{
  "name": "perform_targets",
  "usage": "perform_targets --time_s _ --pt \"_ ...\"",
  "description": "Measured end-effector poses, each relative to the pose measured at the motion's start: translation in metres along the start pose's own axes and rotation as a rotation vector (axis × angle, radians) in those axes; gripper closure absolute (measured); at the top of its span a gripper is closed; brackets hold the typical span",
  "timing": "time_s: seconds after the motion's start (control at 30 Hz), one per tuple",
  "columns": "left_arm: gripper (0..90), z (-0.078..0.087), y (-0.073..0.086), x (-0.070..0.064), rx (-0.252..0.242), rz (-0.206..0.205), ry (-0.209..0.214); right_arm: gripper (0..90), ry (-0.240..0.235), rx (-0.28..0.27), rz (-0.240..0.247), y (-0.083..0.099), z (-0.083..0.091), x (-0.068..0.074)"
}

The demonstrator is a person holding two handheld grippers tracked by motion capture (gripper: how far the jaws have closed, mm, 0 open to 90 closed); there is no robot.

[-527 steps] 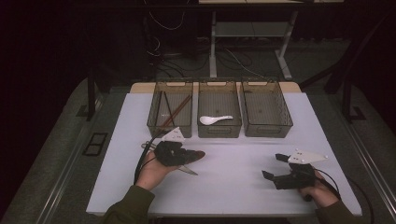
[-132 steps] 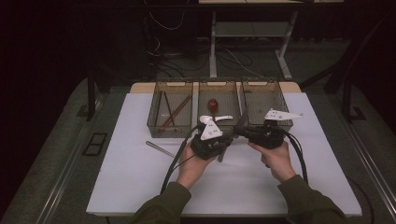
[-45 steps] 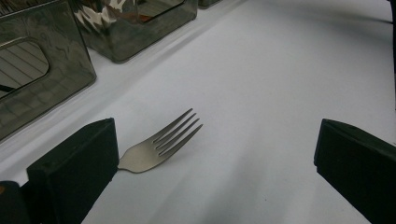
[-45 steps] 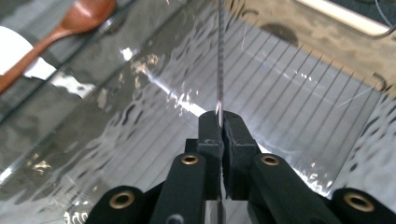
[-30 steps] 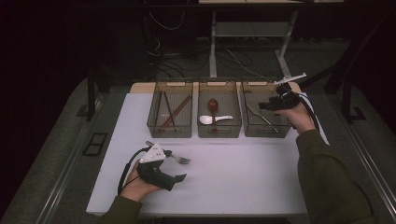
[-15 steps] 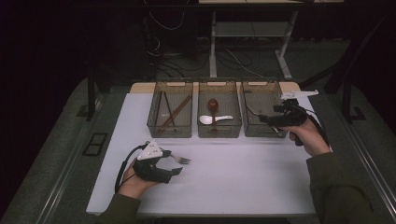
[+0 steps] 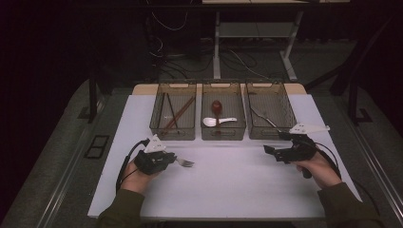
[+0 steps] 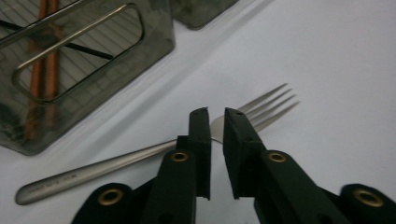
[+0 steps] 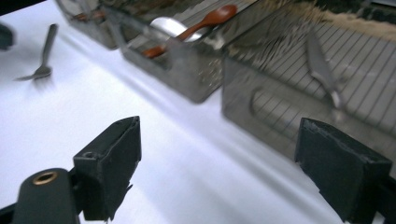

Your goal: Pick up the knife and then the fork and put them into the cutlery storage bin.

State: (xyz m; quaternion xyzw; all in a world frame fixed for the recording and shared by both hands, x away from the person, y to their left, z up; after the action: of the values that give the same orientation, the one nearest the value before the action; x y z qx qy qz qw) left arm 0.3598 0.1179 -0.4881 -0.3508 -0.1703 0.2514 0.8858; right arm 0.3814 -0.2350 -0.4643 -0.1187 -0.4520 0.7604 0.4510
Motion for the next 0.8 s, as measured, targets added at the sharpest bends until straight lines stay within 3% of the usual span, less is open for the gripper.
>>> perform_targets --time_s 0.13,0.37,0.57,0.8 --pt "88.6 -0.009 0.0 0.015 0.028 0.004 -0.024 14.5 -0.014 0.005 0.011 0.017 0.004 0.008" --pt "88.7 -0.028 0.004 0.036 0.088 -0.007 -0.062 14.5 -0.049 0.018 0.031 0.046 0.008 0.025" --pt "88.6 -0.034 0.015 0.044 0.134 -0.01 -0.074 14.5 -0.062 0.027 0.045 0.061 0.008 0.031" --pt "88.8 -0.026 0.021 0.042 0.151 0.009 -0.061 14.5 -0.061 0.032 0.056 0.061 0.005 0.032"
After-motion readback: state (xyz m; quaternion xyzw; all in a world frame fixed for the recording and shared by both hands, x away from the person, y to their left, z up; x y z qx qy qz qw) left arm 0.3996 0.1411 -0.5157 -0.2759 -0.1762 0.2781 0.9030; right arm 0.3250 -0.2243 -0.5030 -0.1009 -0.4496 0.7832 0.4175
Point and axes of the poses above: each handheld gripper's, and its own axes: z roughly backward along the jaws, y roughly out of its underside, x roughly to its left, the point moved 10 cm from there along -z, roughly forward along the jaws, and after that the axes turned 8 degrees about -z, right-handed, at the moved point
